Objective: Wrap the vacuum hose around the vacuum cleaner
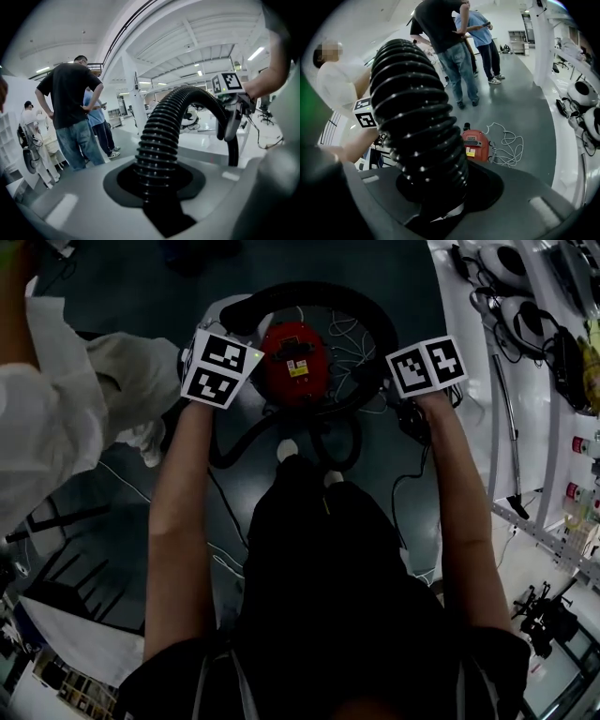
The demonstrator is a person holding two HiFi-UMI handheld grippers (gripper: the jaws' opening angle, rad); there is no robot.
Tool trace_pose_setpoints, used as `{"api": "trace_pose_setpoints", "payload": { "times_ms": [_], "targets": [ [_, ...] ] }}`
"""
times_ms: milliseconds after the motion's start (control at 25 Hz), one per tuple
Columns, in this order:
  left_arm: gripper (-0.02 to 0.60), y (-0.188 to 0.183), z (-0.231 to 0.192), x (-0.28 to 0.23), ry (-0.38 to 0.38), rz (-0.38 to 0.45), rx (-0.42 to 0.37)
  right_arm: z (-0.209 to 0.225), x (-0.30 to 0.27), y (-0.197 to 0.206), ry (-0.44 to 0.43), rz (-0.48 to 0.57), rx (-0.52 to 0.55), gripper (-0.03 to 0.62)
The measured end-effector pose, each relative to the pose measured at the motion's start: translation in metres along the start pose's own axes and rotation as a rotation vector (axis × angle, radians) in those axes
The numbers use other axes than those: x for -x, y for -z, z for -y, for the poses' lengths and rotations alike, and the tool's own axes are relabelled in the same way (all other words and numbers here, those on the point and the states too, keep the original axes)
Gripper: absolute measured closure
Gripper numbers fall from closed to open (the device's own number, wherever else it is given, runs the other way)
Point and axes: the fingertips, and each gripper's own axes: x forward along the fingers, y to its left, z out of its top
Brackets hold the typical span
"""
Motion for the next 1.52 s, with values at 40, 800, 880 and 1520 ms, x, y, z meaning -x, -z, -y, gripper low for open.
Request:
{"api": "trace_pose_setpoints", "payload": {
  "times_ms": [40,800,880,1520],
  "targets": [
    [0.457,-0.003,-0.001,0.001,0.007,0.007,0.002,-0.003,0.004,-0.003,0.002,0.003,0.008,0.437],
    [0.464,0.013,-0.015,-0.003,0.012,-0.064,-0.028,-0.027,-0.003,-0.005,-0.166,-0.051,0.026,0.441],
    [0.466,0.004,-0.022,0.004,-0.001,-0.058,-0.021,-0.035,0.005,-0.014,-0.185,-0.046,0.067,0.441],
    [0.468,-0.014,-0.042,0.02,-0.105,-0.075,-0.036,-0.052,0.013,-0.041,-0.298,0.038,0.085,0.444]
  ]
}}
